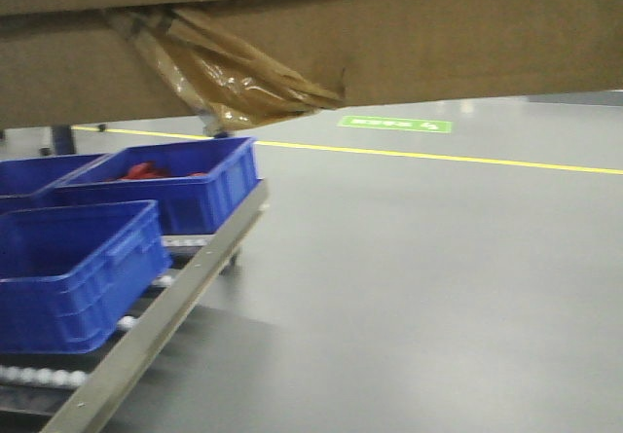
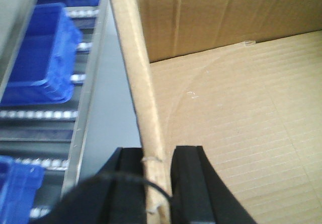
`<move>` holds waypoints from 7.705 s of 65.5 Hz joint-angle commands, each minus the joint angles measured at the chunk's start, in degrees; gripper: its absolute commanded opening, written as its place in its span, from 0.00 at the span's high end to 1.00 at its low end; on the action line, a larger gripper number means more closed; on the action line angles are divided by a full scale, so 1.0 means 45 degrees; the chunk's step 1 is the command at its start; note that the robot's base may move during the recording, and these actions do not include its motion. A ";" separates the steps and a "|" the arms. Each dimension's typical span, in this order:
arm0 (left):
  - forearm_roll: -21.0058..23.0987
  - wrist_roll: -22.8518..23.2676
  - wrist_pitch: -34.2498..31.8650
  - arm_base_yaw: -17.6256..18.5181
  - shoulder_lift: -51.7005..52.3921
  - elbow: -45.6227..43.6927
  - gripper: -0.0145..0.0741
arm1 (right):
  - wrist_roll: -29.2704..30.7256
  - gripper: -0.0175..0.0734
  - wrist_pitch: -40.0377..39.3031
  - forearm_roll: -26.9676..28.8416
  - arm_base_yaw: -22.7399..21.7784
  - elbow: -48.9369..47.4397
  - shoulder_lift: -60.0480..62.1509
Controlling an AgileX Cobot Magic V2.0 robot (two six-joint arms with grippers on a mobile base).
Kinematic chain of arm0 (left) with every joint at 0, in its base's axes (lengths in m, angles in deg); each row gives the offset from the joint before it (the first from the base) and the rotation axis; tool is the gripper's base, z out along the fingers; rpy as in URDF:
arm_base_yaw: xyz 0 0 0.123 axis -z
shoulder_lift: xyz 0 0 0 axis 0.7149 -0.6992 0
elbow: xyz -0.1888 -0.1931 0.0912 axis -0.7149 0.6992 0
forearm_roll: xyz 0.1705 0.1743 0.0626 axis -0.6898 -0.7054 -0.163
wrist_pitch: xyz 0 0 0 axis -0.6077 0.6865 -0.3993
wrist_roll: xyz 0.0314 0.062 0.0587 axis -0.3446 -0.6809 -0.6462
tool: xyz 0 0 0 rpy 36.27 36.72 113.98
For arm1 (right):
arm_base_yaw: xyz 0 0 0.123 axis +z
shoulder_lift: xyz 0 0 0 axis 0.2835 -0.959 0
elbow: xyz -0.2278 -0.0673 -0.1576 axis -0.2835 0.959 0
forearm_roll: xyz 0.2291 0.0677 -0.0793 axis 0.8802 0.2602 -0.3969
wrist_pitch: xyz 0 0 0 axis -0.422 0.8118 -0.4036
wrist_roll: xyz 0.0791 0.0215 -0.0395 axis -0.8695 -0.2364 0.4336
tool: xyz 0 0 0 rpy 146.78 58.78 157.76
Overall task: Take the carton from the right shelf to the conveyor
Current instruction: 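Hold the carton with both grippers while the base drives away, then carry the carton with both grippers over the grey conveyor belt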
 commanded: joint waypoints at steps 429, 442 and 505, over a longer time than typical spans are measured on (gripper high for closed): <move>-0.3272 -0.0166 -0.0353 0.0138 0.0156 -0.0027 0.85 | 0.0104 0.87 -0.2087 0.0204 0.0004 -0.0068 0.0107; -0.3272 -0.0166 -0.0353 0.0138 0.0156 -0.0027 0.85 | 0.0104 0.87 -0.2087 0.0204 0.0004 -0.0068 0.0107; -0.3272 -0.0166 -0.0353 0.0138 0.0156 -0.0027 0.85 | 0.0104 0.87 -0.2087 0.0204 0.0004 -0.0068 0.0107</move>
